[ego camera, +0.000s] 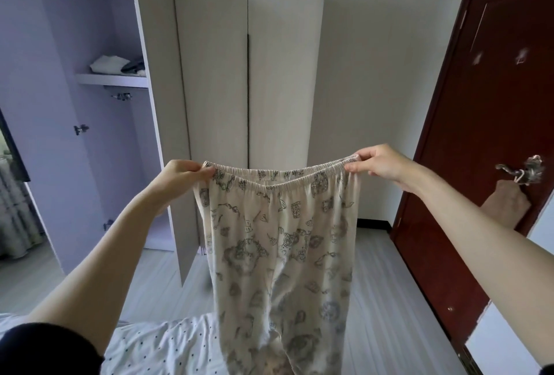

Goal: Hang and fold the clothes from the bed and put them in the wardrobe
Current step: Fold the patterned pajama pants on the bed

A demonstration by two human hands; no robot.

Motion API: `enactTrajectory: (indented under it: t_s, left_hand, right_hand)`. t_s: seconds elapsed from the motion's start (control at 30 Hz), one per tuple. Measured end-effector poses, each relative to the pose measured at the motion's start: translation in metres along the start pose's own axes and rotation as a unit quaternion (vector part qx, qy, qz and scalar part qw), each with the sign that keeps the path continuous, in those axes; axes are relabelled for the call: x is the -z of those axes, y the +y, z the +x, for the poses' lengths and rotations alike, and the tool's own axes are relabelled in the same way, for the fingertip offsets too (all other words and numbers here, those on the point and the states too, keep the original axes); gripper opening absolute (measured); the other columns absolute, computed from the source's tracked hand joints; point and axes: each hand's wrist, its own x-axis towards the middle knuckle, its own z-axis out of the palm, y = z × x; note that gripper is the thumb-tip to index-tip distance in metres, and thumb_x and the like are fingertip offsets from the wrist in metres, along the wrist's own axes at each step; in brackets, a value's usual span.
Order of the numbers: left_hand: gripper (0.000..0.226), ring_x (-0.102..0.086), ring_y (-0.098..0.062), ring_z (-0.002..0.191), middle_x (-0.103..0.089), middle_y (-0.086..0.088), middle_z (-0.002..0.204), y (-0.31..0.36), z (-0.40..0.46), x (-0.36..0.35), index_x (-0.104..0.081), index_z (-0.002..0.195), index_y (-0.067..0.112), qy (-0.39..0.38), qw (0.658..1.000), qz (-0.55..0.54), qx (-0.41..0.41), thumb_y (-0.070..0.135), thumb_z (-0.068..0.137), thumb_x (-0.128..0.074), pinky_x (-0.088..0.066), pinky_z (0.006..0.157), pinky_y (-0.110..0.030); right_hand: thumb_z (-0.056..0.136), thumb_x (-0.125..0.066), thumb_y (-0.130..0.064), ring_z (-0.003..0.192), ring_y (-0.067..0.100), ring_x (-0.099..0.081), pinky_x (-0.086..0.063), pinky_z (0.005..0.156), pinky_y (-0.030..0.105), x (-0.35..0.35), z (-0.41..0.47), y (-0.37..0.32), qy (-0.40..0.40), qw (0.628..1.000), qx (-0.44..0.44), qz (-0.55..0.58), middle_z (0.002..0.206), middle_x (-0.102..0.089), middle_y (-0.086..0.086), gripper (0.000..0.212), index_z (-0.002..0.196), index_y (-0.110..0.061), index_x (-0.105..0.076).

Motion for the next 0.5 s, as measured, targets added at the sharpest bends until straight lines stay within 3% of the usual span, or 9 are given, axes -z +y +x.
enactTrajectory:
  t_s: [0.07,0.17,0.27,0.33,0.4,0.5]
  left_hand:
    - [0.03,-0.045,-0.016,0.066,-0.053,-0.004,0.067,0.005,0.002,-0.002,-0.063,0.065,0.01,0.022,1.0,0.018,0.003,0.028,0.089,-0.063,-0.034,0.065,-0.028]
    - [0.031,-0.052,-0.022,0.071,-0.06,-0.011,0.075,0.007,0.003,-0.009,-0.068,0.078,0.002,0.046,0.992,0.1,0.056,0.03,0.087,-0.062,-0.04,0.067,-0.029]
    - [0.026,-0.051,-0.022,0.07,-0.057,-0.01,0.077,0.002,-0.007,-0.022,-0.063,0.083,0.0,-0.048,0.985,0.146,0.083,0.024,0.091,-0.058,-0.041,0.063,-0.028]
    - [0.018,-0.051,-0.022,0.072,-0.058,-0.009,0.078,-0.003,-0.015,-0.024,-0.059,0.078,0.007,-0.087,0.984,0.156,0.023,0.015,0.094,-0.055,-0.042,0.066,-0.029]
    - [0.021,-0.051,-0.021,0.073,-0.057,-0.007,0.075,-0.006,-0.02,-0.015,-0.057,0.075,0.018,-0.063,0.984,0.16,-0.051,0.007,0.093,-0.055,-0.041,0.07,-0.029]
    - [0.011,-0.058,-0.022,0.079,-0.063,-0.007,0.082,0.0,-0.017,0.002,-0.064,0.093,0.014,-0.003,0.98,0.154,-0.126,0.005,0.091,-0.057,-0.046,0.078,-0.032]
  right_hand:
    - [0.083,-0.069,-0.012,0.071,0.007,-0.053,-0.041,0.063,0.013,-0.003,-0.001,-0.002,0.016,1.0,0.0,0.026,0.072,-0.061,-0.001,0.009,0.077,-0.006,-0.066]
    - [0.081,-0.071,-0.011,0.052,0.005,-0.049,-0.04,0.045,0.012,-0.013,-0.003,-0.004,0.025,0.998,-0.044,0.024,0.058,-0.056,-0.003,0.016,0.067,-0.011,-0.062]
    - [0.083,-0.066,-0.007,0.059,0.009,-0.049,-0.041,0.054,0.019,-0.032,-0.009,0.001,-0.034,0.995,-0.09,0.011,0.065,-0.053,0.0,0.011,0.075,-0.01,-0.06]
    - [0.089,-0.059,-0.003,0.068,0.01,-0.05,-0.04,0.064,0.023,-0.037,-0.016,0.007,-0.096,0.991,-0.091,0.037,0.075,-0.053,0.0,0.01,0.085,-0.013,-0.06]
    - [0.092,-0.052,0.001,0.074,0.008,-0.05,-0.039,0.069,0.025,-0.028,-0.021,0.009,-0.113,0.989,-0.076,0.063,0.08,-0.054,-0.002,0.018,0.091,-0.016,-0.06]
    - [0.094,-0.046,0.005,0.077,0.008,-0.049,-0.038,0.074,0.026,-0.008,-0.026,0.001,-0.102,0.991,-0.04,0.077,0.082,-0.055,-0.002,0.026,0.091,-0.017,-0.06]
